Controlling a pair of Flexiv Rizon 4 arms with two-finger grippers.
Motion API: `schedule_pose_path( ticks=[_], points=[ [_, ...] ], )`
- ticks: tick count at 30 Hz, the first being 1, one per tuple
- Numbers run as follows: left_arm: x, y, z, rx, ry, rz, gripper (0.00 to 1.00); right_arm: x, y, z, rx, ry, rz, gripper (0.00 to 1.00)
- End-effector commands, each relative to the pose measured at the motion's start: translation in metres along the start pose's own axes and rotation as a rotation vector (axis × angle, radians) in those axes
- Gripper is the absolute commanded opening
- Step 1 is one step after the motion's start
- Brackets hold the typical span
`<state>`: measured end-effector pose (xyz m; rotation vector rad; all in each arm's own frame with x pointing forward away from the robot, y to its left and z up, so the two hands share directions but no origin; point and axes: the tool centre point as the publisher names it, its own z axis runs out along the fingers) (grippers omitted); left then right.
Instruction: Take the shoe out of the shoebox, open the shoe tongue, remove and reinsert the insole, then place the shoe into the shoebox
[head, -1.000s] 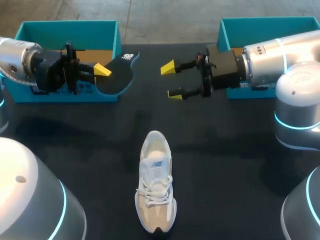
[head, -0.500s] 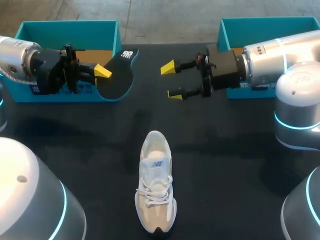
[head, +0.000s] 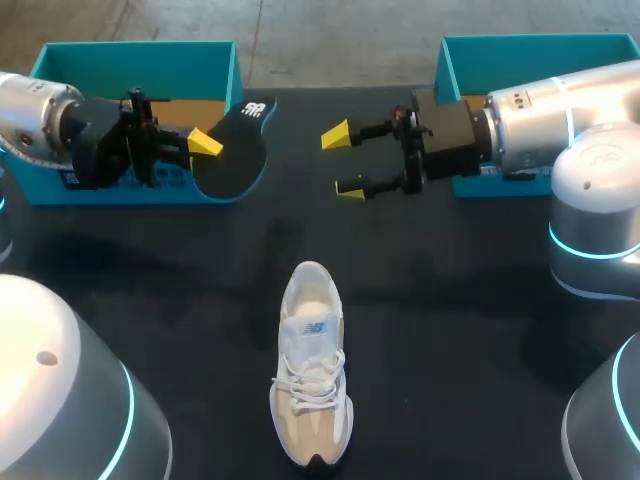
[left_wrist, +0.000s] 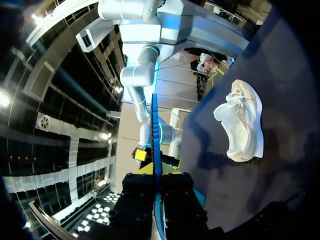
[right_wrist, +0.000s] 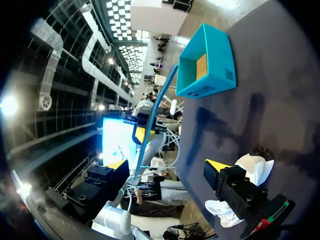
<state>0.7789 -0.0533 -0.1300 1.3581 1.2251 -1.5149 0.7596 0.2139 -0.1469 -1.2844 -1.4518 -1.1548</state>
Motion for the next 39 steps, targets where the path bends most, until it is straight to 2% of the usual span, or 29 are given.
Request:
schedule_pose_path(
  ticks=[1,4,9,14,18,21,24,39],
  points=[
    [0.001,0.0,0.001,-0.001,-0.001,0.002,0.0,0.0,-0.001,0.001,-0.003,-0.001,0.0,1.0],
    [0.001,0.0,0.001,-0.001,-0.001,0.002,0.0,0.0,-0.001,0.001,-0.003,-0.001,0.0,1.0],
    [0.007,0.017,0.0,-0.034,0.013,0.12,0.0,0.0,-0.001,0.001,-0.003,-0.001,0.0,1.0],
    [0.008,0.02,0.006,-0.035,0.024,0.211,0.0,0.0,-0.001,0.001,-0.003,-0.001,0.0,1.0],
    [0.01,0.022,0.012,-0.03,0.075,0.283,0.0,0.0,-0.001,0.001,-0.003,-0.001,0.0,1.0],
    [0.018,0.023,0.016,-0.041,0.18,0.352,0.0,0.0,-0.001,0.001,-0.003,-0.001,0.0,1.0],
    [0.025,0.024,0.015,-0.042,0.198,0.356,0.0,0.0,-0.001,0.001,-0.003,-0.001,0.0,1.0],
    [0.026,0.024,0.013,-0.045,0.123,0.341,0.0,0.0,-0.001,0.001,-0.003,-0.001,0.0,1.0]
  ],
)
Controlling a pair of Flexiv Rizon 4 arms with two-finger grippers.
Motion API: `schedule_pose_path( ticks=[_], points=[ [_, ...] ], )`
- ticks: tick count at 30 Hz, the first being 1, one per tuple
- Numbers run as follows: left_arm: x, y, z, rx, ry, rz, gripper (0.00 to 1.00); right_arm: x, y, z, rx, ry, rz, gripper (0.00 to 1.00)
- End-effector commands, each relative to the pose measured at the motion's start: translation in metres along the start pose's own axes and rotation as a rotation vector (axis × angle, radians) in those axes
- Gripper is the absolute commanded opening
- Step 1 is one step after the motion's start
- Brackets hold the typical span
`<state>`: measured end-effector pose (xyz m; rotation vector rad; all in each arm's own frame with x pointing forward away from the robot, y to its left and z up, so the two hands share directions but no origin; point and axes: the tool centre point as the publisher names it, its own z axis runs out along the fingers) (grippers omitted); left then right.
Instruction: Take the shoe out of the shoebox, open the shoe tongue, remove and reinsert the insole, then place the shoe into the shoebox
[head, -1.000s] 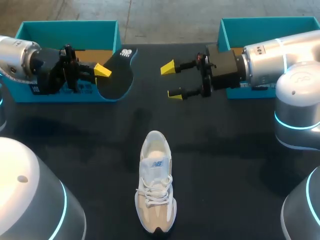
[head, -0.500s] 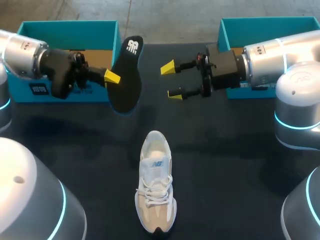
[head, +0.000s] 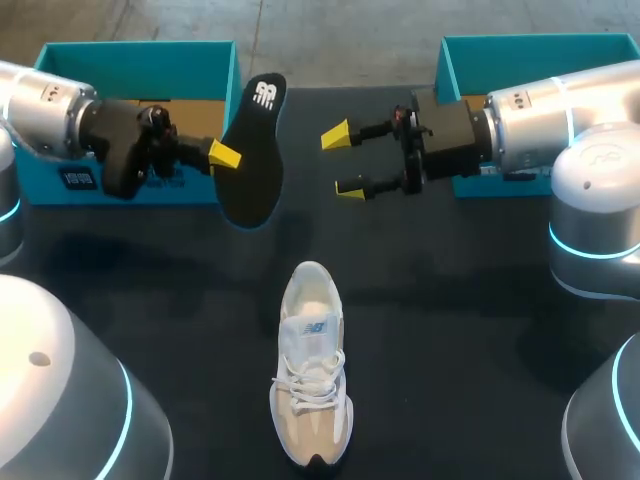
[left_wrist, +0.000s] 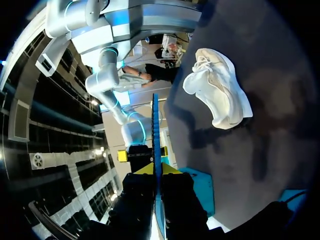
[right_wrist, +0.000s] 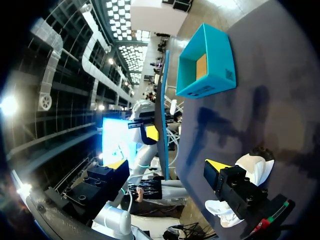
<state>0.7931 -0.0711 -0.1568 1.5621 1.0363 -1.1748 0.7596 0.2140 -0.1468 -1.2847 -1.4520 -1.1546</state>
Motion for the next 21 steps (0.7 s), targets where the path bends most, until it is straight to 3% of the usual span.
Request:
schedule_pose_path(
  ticks=[1,21],
  points=[
    [0.0039,0.0014,-0.0011,-0.007,-0.019,-0.003,0.0,-0.0001,-0.0009,0.0012,-0.003,-0.001,0.0,1.0],
    [0.0039,0.0071,-0.0043,-0.025,-0.066,-0.031,0.0,0.005,0.0051,0.0071,0.001,-0.038,-0.015,1.0]
  ],
)
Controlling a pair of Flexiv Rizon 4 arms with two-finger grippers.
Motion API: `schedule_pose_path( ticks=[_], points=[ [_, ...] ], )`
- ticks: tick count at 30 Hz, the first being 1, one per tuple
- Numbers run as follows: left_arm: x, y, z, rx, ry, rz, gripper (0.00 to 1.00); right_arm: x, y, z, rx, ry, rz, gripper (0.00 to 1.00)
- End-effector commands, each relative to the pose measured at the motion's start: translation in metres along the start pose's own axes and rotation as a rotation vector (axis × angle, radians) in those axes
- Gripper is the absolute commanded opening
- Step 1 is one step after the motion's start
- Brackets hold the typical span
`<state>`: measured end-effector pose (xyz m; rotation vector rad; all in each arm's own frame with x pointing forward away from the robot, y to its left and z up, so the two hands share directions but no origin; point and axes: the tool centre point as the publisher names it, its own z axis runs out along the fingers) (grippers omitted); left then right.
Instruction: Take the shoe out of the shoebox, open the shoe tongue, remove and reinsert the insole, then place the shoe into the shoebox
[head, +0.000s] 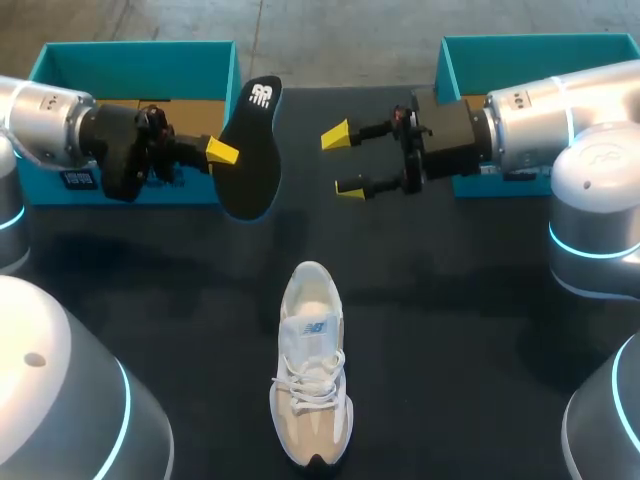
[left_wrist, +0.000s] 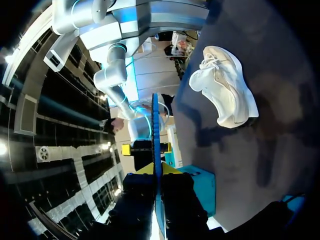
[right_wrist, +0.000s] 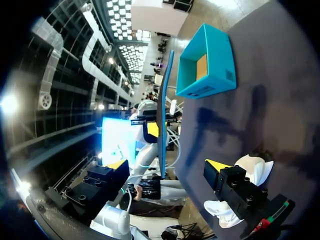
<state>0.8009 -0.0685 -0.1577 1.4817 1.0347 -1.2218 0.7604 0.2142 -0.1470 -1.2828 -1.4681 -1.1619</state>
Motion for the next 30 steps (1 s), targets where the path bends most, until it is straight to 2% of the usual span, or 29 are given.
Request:
schedule_pose_path(
  ticks=[1,7,14,16,18,19,22,24,30],
  points=[
    [0.001,0.001,0.0,0.002,-0.001,0.002,0.0,0.006,0.006,0.009,0.008,-0.042,-0.008,1.0],
    [0.001,0.001,0.0,0.002,-0.001,0.002,0.0,0.012,0.015,0.026,-0.003,-0.12,-0.016,1.0],
    [0.001,0.001,0.0,0.002,-0.001,0.002,0.0,0.014,0.021,0.041,-0.042,-0.128,-0.005,1.0],
    [0.001,0.001,0.0,0.002,-0.001,0.002,0.0,0.012,0.022,0.044,-0.053,-0.109,-0.002,0.83],
    [0.001,0.001,0.0,0.002,-0.001,0.002,0.0,0.012,0.022,0.05,-0.055,-0.099,0.001,0.77],
    [0.001,0.001,0.0,0.002,-0.001,0.002,0.0,0.012,0.022,0.053,-0.058,-0.091,0.003,0.69],
    [0.001,0.001,0.0,0.002,-0.001,0.002,0.0,0.012,0.02,0.061,-0.056,-0.085,0.006,0.65],
    [0.001,0.001,0.0,0.002,-0.001,0.002,0.0,0.011,0.019,0.066,-0.052,-0.073,0.015,0.66],
    [0.001,0.001,0.0,0.002,-0.001,0.002,0.0,0.012,0.015,0.079,-0.055,-0.049,0.023,0.61]
  ],
)
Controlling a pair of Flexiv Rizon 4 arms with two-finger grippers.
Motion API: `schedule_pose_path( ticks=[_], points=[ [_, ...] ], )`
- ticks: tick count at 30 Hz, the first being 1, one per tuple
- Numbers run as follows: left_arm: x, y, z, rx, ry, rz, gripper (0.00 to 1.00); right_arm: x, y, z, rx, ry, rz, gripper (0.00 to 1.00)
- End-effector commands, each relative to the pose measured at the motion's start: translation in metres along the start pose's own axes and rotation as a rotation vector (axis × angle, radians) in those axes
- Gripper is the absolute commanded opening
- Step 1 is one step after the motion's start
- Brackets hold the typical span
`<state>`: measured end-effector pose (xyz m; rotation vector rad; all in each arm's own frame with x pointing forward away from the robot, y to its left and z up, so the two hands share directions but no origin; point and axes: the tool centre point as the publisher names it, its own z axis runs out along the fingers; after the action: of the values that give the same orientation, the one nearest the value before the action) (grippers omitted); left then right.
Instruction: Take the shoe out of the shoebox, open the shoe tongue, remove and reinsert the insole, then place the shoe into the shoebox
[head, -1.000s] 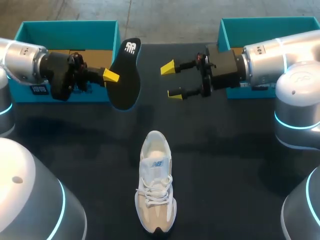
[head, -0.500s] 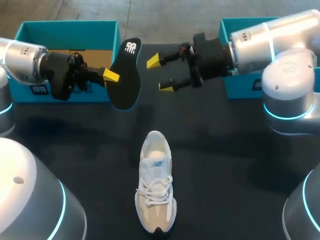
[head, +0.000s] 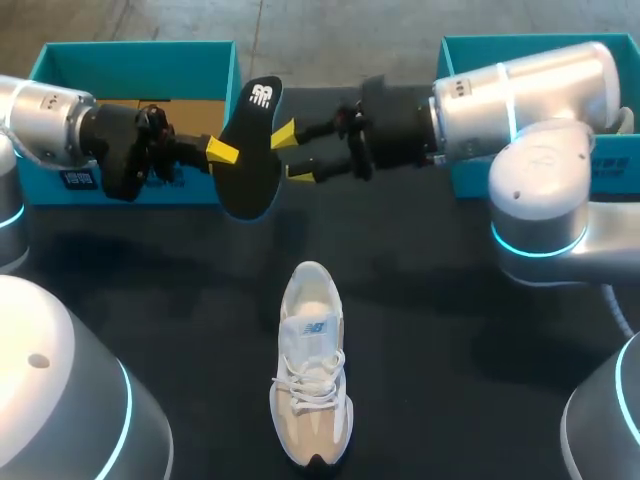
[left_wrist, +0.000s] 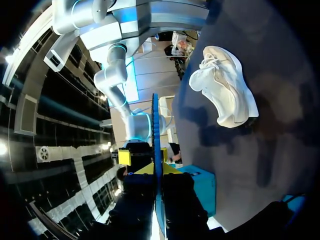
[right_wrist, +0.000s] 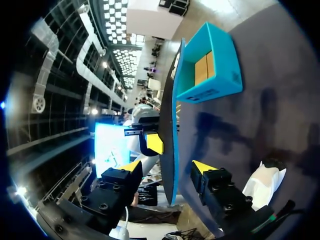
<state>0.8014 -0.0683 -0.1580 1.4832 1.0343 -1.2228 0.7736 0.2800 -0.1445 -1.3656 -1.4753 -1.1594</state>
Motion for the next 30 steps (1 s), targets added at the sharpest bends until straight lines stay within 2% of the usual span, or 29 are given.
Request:
schedule_pose_path(
  ticks=[1,6,9,13,21,30],
  points=[
    [0.001,0.0,0.0,0.0,-0.001,0.003,0.0,-0.002,-0.002,0.016,-0.012,0.01,0.01,0.62],
    [0.001,0.0,0.0,0.0,-0.001,0.003,0.0,0.0,-0.004,0.023,-0.016,0.022,0.013,0.6],
    [0.001,0.0,0.0,0.0,-0.001,0.003,0.0,0.001,-0.005,0.028,-0.01,0.024,0.013,0.49],
    [0.001,0.0,0.0,0.0,-0.001,0.003,0.0,0.003,-0.006,0.033,-0.004,0.025,0.009,0.44],
    [0.001,0.0,0.0,0.0,-0.001,0.003,0.0,0.004,-0.007,0.038,0.005,0.02,0.004,0.42],
    [0.001,0.0,0.0,0.0,-0.001,0.003,0.0,0.005,-0.006,0.04,0.002,0.026,-0.001,0.35]
  ],
)
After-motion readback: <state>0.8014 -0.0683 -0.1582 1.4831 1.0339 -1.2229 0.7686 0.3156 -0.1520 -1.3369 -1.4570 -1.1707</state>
